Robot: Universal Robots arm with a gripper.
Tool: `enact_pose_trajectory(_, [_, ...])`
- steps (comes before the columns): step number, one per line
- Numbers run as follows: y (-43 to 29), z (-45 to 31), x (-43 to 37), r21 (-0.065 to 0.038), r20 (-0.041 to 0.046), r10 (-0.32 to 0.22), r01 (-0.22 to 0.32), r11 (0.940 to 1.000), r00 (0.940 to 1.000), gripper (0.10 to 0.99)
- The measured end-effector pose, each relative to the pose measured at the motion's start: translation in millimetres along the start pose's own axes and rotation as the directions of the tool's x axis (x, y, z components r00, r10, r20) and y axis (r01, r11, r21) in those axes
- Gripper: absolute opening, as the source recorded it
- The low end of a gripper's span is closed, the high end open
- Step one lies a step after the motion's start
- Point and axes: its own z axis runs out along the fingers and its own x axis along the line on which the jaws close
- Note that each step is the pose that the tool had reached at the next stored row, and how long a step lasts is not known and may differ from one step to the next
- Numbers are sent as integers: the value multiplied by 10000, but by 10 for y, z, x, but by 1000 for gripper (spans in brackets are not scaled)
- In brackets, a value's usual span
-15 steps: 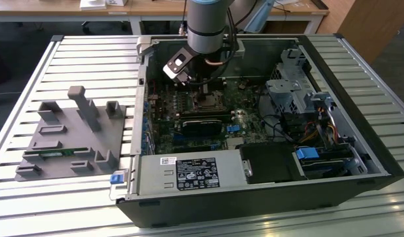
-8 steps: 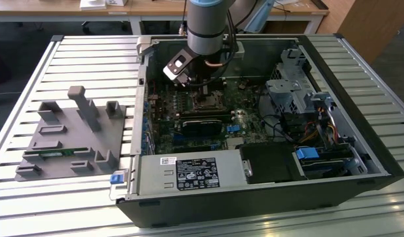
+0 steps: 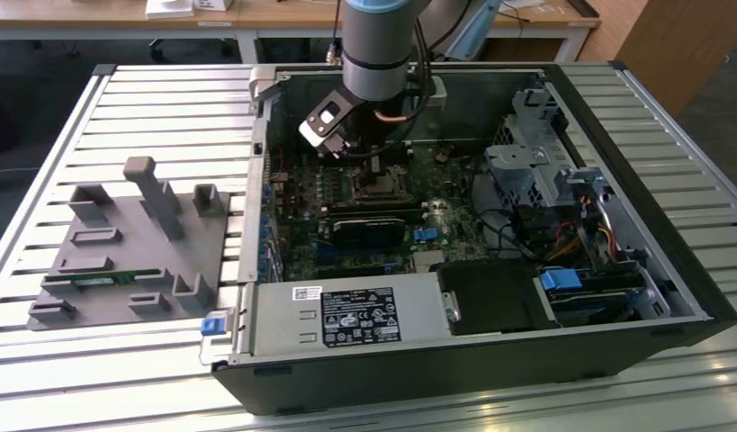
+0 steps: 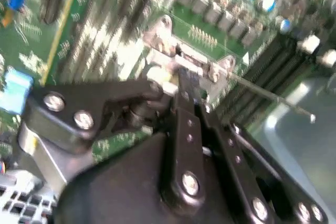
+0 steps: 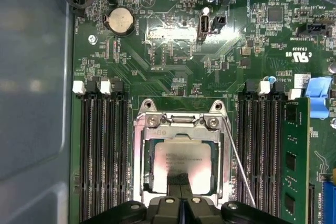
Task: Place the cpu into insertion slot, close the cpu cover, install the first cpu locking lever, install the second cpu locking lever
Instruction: 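Close the cpu cover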
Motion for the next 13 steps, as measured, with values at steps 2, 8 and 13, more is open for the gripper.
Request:
enact_pose_trajectory(2, [4, -1, 0, 1, 1, 0, 0, 10000, 10000, 118])
enact_pose_trajectory(8, [6, -94, 5, 0, -1, -4, 4, 10000, 10000, 118])
enact_pose_trajectory(13, [49, -98, 5, 2, 1, -3, 3, 10000, 10000, 118])
